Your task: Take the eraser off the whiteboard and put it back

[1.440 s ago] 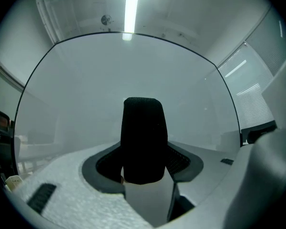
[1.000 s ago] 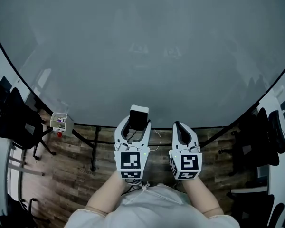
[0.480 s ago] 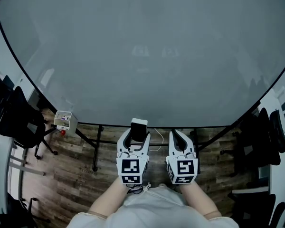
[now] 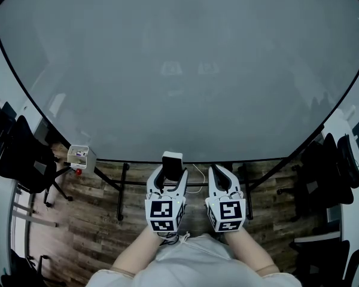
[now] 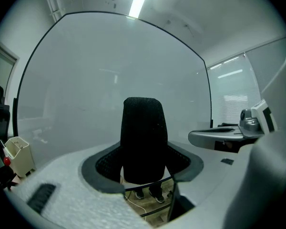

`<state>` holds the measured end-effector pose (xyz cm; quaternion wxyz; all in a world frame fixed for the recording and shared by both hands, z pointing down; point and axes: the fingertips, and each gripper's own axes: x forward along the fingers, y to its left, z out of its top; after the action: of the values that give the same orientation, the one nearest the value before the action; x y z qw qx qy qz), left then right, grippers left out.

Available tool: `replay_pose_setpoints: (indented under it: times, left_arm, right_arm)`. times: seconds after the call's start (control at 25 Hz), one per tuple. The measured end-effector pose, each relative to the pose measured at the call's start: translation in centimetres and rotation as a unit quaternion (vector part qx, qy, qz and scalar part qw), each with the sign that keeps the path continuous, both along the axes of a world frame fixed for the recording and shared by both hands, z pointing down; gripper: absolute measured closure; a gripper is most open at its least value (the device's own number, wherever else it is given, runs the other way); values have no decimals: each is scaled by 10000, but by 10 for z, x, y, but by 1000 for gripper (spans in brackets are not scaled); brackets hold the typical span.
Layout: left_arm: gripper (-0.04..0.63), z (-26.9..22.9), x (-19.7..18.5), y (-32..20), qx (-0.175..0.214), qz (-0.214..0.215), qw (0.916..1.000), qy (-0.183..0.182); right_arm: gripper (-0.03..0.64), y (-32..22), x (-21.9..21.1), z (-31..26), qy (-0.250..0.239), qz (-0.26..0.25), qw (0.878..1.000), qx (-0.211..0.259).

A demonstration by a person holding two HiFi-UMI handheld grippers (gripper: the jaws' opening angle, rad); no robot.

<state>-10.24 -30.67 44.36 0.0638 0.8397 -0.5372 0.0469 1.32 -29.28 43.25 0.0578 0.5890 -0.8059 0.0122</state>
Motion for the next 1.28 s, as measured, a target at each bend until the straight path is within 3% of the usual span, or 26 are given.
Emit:
replay_pose_setpoints:
  times: [0.24, 0.84, 1.28]
  left_arm:
    - [336, -6, 3, -10, 64, -14, 10000, 44]
    - [336, -64, 5, -83, 740, -208, 9966, -286]
    - [336, -64, 13, -113, 547, -443, 9969, -349]
  right_arm:
    - [588, -4, -3, -1, 79, -91, 9999, -1]
    - [588, -28, 2, 16, 12, -75, 9997, -248]
    - [588, -44, 13, 26, -87, -56, 9992, -396]
